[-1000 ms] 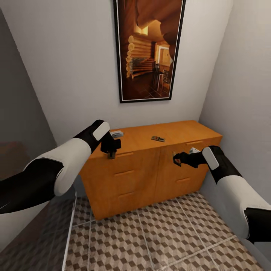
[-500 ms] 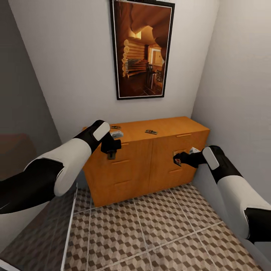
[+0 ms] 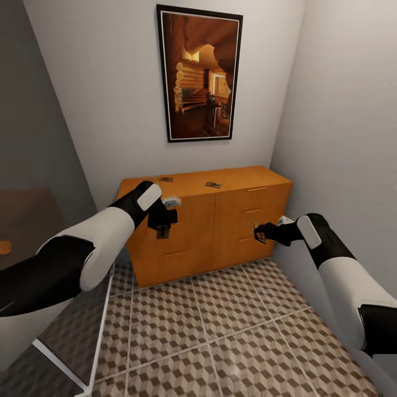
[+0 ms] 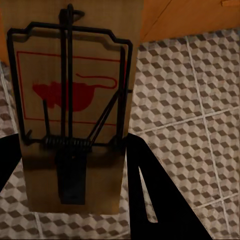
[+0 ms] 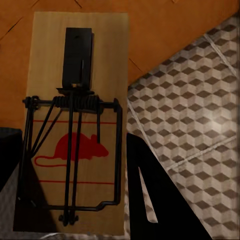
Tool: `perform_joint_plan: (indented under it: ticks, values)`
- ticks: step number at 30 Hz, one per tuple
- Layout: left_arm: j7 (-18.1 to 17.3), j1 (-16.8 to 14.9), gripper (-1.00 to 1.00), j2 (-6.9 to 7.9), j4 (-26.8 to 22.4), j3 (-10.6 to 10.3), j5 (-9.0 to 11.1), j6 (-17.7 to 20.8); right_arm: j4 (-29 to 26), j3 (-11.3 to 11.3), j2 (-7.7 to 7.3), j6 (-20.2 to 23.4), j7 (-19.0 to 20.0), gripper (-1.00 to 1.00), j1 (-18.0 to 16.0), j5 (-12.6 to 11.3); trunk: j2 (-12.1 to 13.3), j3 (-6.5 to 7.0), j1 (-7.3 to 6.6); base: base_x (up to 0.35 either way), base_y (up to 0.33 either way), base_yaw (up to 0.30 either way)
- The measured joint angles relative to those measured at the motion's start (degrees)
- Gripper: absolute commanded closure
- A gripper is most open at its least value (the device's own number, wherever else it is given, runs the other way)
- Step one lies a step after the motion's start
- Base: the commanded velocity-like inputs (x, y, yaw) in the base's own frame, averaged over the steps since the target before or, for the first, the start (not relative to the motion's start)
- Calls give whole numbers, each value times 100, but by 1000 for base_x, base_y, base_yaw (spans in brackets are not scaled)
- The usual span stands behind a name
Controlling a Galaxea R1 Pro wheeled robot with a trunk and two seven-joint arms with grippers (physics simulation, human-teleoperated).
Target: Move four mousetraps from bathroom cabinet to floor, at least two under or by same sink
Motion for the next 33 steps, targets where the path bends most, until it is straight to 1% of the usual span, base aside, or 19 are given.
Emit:
perform_joint_plan:
  ticks: [4,8,12,13,15,17,19,20,22,23,24,25,27,29,31,32,33]
  values:
    - [0,190,100,0,-3,0,-7,-9,-6,-7,-37,0,-9,100,0,7,0,0,0,-331,-114,0]
    - [-6,447,100,0,-5,-7,-8,-17,-1,-7,-80,0,-15,100,0,12,0,0,0,-331,-110,0]
    - [-15,958,100,1,-11,-18,-12,-29,3,-1,-88,11,-26,100,2,16,0,-1,0,-331,-94,0]
    - [-15,1041,100,2,-14,-20,-15,-33,4,1,-88,12,-28,100,7,17,0,0,0,-331,-83,0]
    - [-14,1440,100,8,-18,-30,-24,-95,16,9,-87,16,-40,100,29,19,0,-1,0,-331,-54,0]
    - [-12,1738,100,18,-9,-35,-27,-220,36,18,-79,12,-48,100,78,57,0,-1,0,-331,-22,0]
    - [-11,2000,100,30,6,-40,-34,-374,57,24,-76,8,-56,100,195,220,0,-1,0,-331,-10,0]
    - [-11,2070,100,32,9,-41,-35,-415,58,24,-76,6,-55,100,237,281,0,0,0,-331,-6,0]
    - [-9,2326,100,48,16,-79,-41,-563,58,26,-71,-6,-50,100,422,665,0,-1,0,-331,-3,0]
    - [-9,2454,100,53,18,-141,-42,-650,61,27,-67,-22,-40,100,530,895,0,-1,0,-316,-1,0]
    - [-11,2603,100,56,19,-252,-41,-775,68,27,-62,-60,-32,100,664,1156,0,-2,0,-191,-1,0]
    - [-14,2816,100,59,20,-439,-39,-991,81,27,-52,-154,-26,100,864,1498,0,-3,0,-117,0,0]
    - [-18,3183,100,61,21,-763,-34,-1424,99,30,-42,-427,-16,100,1219,1939,0,-2,0,-43,0,0]
    - [-25,3595,100,65,21,-1155,-30,-2001,144,104,-35,-844,-8,100,1609,2359,0,-3,0,-16,0,0]
    - [-30,4007,100,77,30,-1624,-29,-2688,286,274,-32,-1289,-2,100,1982,2680,0,-2,0,-7,0,0]
    - [-34,4206,100,86,37,-1873,-27,-3036,417,361,-31,-1512,1,100,2146,2777,0,-2,0,-4,0,0]
    - [-37,4309,100,93,38,-2007,-35,-3216,497,404,-31,-1633,1,100,2227,2815,0,-1,0,-3,0,0]
